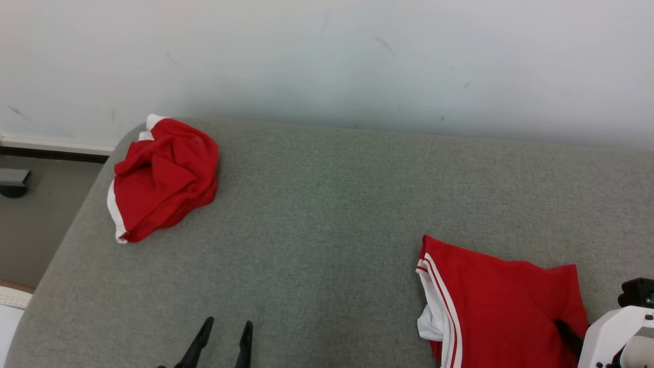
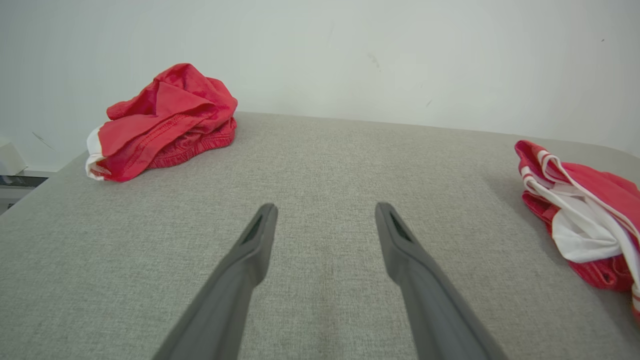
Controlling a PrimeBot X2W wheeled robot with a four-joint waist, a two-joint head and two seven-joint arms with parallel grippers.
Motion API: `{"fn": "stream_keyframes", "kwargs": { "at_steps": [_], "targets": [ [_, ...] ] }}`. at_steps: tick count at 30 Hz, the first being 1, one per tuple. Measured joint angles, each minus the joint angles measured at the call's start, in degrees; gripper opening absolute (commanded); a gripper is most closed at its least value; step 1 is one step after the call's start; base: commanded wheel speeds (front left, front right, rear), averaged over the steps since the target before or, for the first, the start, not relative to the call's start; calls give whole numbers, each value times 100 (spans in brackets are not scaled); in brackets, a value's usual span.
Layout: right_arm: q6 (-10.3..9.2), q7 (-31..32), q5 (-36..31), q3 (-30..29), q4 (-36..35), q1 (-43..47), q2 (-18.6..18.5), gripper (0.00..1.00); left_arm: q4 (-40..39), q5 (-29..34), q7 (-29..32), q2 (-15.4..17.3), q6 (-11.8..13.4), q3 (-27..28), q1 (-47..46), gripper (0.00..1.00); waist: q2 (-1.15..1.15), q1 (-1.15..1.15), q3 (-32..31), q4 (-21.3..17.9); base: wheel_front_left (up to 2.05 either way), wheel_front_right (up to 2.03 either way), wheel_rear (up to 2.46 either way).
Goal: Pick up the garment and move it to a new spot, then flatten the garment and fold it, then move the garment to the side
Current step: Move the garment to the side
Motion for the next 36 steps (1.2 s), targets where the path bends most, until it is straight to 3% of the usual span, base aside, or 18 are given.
{"fn": "stream_keyframes", "kwargs": {
  "at_steps": [2, 11, 21, 27, 36],
  "targets": [
    [0, -22, 62, 89, 13, -31, -42, 0, -1, 0, 0, 0, -1, -4, -23, 100, 0, 0, 15, 13, 0, 0, 0],
    [0, -632, 483, 683, -291, -257, -216, 0, -4, -21, 0, 0, 53, -16, -26, 100, 0, 0, 59, -68, 0, 0, 0],
    [0, -1281, 377, 849, -229, -816, -467, 0, -102, 7, 0, 0, -20, 21, -176, 100, 0, 0, 260, -652, 0, 0, 0],
    [1, -1761, 81, 424, 18, -1216, -565, 0, -246, 104, -1, 91, -183, 83, -521, 100, 0, 0, 755, -957, 0, 0, 0],
    [1, -2178, -758, -871, 605, -2110, -757, 0, -381, 158, 0, 323, -332, 96, -1050, 100, 0, 1, 1684, -1112, 0, 0, 0]
  ]
}}
